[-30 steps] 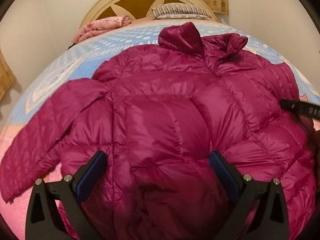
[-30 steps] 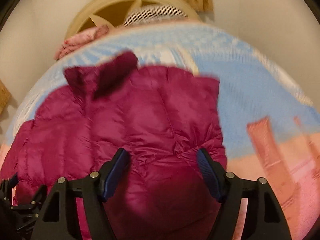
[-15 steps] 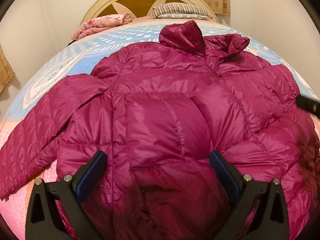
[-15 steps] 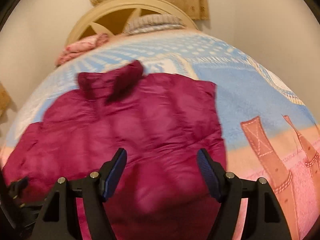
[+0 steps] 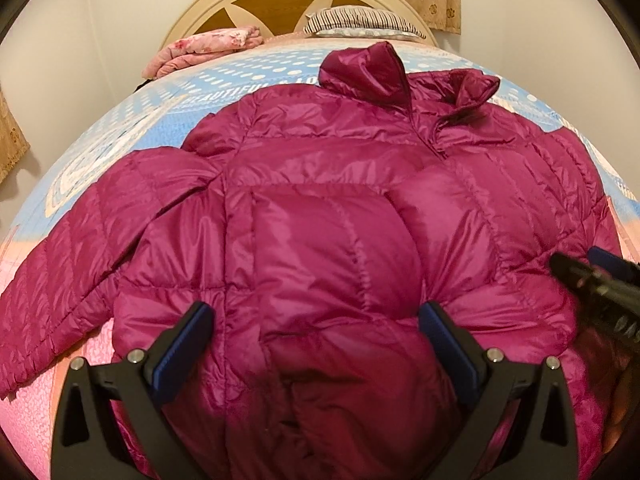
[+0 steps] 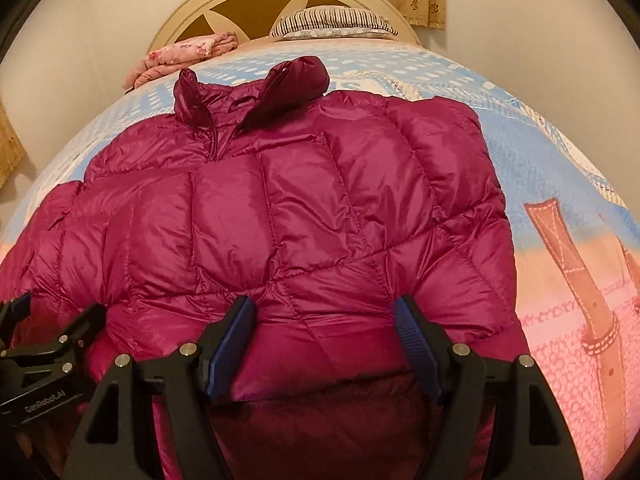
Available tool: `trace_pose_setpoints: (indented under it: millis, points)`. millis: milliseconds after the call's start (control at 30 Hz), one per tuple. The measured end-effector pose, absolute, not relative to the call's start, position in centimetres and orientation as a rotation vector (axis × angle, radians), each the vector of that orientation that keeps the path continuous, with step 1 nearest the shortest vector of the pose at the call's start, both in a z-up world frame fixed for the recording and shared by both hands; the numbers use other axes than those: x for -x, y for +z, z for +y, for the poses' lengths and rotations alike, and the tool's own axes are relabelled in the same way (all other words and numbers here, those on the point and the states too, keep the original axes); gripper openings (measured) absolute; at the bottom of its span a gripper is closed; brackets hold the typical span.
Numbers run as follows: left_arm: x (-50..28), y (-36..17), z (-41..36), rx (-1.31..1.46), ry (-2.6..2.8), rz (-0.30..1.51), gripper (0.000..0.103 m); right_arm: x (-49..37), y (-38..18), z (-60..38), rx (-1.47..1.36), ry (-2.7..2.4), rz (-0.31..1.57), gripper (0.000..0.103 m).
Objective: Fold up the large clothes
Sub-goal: 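Move the left tool toward the cuff of the other sleeve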
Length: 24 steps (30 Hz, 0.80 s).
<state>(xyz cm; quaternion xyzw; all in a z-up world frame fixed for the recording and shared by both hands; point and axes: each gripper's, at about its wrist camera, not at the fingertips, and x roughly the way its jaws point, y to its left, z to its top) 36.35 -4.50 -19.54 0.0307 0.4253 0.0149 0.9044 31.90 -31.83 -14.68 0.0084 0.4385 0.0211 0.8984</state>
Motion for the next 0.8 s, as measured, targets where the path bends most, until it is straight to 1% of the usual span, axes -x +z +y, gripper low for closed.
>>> trace_pose_setpoints:
  millis: [67, 133, 200, 267, 367, 467, 533, 667, 800]
  points:
    - [-36.4, -19.5, -4.5, -0.061, 0.03, 0.878, 0.103, -32.0, -13.9, -33.0, -0.075, 0.077, 0.889, 0.074]
    - [-36.4, -19.5, -4.6, -0.066, 0.033, 0.877, 0.103, -32.4, -12.2, -34.6, -0.138, 0.068, 0.812, 0.074]
    - [-36.3, -19.5, -4.6, -0.072, 0.035, 0.876, 0.103, -33.5, -11.0, -36.0, -0.19, 0.048, 0.774, 0.074]
    - [-36.4, -19.6, -4.7, -0.071, 0.035, 0.876, 0.103, -35.5, -10.5, -36.8, -0.216, 0.031, 0.785, 0.074]
    - [-36.3, -19.6, -4.7, -0.069, 0.034, 0.876, 0.103, -38.3, -10.7, -36.8, -0.174, 0.025, 0.806, 0.074]
    - [-36.3, -19.6, -4.7, -0.068, 0.032, 0.875, 0.103, -40.2, -12.2, -37.8, -0.186, -0.003, 0.871, 0.073]
    - [-36.4, -19.6, -4.8, -0.067, 0.028, 0.876, 0.103, -41.3, -14.3, -38.8, -0.238, -0.006, 0.947, 0.073]
    - [-36.4, -19.6, -4.9, -0.073, 0.032, 0.875, 0.103, -41.0, -14.9, -38.0, -0.152, -0.015, 0.915, 0.074]
    - [-36.4, -19.6, -4.8, -0.065, 0.028, 0.875, 0.103, -40.0, -13.5, -37.1, -0.138, -0.05, 0.931, 0.075]
